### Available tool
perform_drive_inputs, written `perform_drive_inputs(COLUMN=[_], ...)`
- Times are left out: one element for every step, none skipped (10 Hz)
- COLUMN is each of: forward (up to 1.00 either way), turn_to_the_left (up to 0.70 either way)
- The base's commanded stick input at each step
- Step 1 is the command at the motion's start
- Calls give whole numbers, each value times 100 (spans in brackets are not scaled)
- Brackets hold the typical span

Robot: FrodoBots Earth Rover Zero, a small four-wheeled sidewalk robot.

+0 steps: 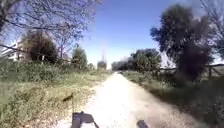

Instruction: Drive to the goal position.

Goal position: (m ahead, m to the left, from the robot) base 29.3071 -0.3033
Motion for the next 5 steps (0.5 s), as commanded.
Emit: perform_drive_inputs(forward=[50, 50, 50, 50, 50], turn_to_the_left=[0, 0, 0, 0, 0])
